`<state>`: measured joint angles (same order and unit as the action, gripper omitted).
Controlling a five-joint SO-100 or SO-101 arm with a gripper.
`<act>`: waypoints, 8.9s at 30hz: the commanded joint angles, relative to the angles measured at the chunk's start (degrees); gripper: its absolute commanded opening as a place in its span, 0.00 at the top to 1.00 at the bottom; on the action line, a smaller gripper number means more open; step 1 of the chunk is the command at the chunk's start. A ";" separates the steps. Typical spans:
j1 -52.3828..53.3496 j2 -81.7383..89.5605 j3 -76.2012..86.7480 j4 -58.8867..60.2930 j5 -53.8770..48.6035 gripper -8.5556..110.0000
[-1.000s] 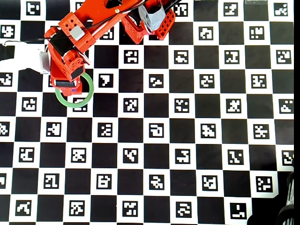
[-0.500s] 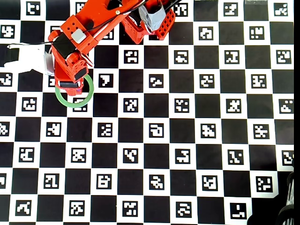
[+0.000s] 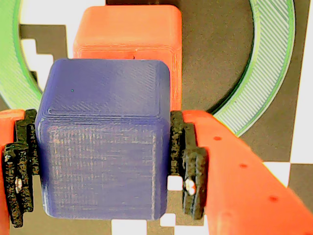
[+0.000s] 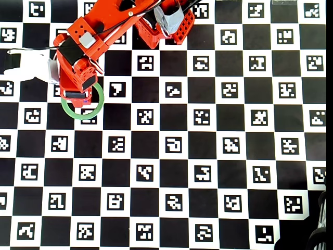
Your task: Grab the red cube then put it in the green circle then put the blue cube on top and finally the orange cube on top
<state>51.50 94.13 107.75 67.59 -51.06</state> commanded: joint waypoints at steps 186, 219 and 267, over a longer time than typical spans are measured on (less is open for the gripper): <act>33.22 23.82 10.63 9.14 -23.12 0.54; 39.29 20.48 28.83 -10.72 -30.67 0.54; 35.95 16.96 31.90 -18.28 -23.20 0.54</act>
<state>87.89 109.42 139.92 50.54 -74.97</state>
